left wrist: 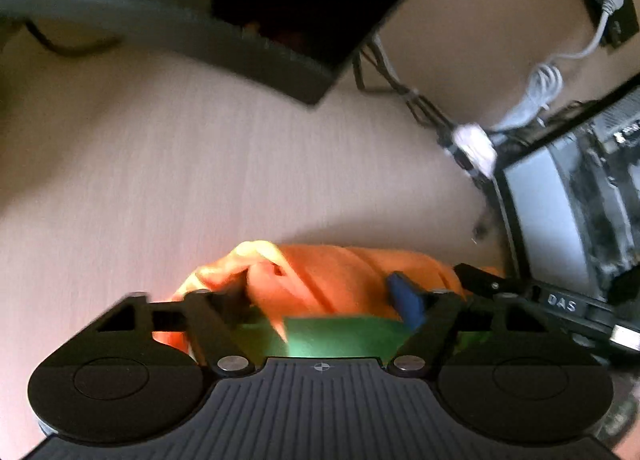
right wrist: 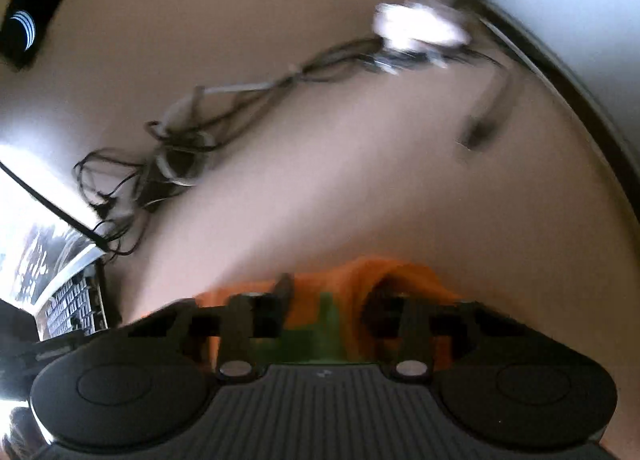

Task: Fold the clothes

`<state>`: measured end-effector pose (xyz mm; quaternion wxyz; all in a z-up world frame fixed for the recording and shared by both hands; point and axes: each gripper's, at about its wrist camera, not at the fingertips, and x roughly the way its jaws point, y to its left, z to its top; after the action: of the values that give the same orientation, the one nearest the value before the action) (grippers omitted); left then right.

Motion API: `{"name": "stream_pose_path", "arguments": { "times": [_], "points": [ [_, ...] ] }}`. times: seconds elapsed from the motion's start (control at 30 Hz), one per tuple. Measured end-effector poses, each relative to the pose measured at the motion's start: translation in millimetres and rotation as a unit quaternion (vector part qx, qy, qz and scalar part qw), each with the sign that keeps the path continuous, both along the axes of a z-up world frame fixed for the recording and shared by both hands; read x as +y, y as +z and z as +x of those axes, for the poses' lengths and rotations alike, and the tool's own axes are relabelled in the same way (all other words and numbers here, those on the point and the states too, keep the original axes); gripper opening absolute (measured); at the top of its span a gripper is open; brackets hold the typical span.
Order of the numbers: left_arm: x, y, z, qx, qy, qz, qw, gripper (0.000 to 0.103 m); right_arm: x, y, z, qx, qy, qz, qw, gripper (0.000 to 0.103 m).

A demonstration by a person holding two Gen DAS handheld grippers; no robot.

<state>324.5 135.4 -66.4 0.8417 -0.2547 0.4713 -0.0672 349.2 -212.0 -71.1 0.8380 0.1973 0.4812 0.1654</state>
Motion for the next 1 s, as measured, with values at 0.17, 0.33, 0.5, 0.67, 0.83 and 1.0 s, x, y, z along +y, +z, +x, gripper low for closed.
{"name": "stream_pose_path", "arguments": {
  "times": [0.17, 0.33, 0.5, 0.67, 0.83, 1.0],
  "points": [
    [7.7, 69.5, -26.1, -0.129, -0.008, 0.042, 0.9907, 0.029, 31.3, 65.8, -29.7, -0.166, 0.069, -0.046, 0.983, 0.010],
    [3.8, 91.5, -72.0, -0.169, -0.055, 0.060, 0.9823, 0.029, 22.0, 97.8, -80.6, -0.249, 0.089, -0.104, 0.959, 0.010],
    [-8.2, 29.9, -108.2, -0.056, -0.108, 0.065, 0.9904, 0.029, 11.6, 45.3, -122.2, -0.165, 0.091, -0.152, 0.970, 0.010],
    [12.6, 49.2, -120.8, -0.073, -0.109, 0.018, 0.9912, 0.039, 15.4, 14.5, -145.0, -0.131, 0.097, -0.200, 0.966, 0.010],
    [20.1, 102.3, -112.9, -0.169, -0.091, -0.016, 0.9814, 0.060, 19.0, 17.5, -153.8, -0.124, 0.103, -0.211, 0.964, 0.010],
    [-16.0, 77.8, -78.2, -0.184, -0.103, -0.063, 0.9754, 0.080, 19.0, 14.1, -163.1, -0.115, 0.113, -0.221, 0.962, 0.011]
  ]
}}
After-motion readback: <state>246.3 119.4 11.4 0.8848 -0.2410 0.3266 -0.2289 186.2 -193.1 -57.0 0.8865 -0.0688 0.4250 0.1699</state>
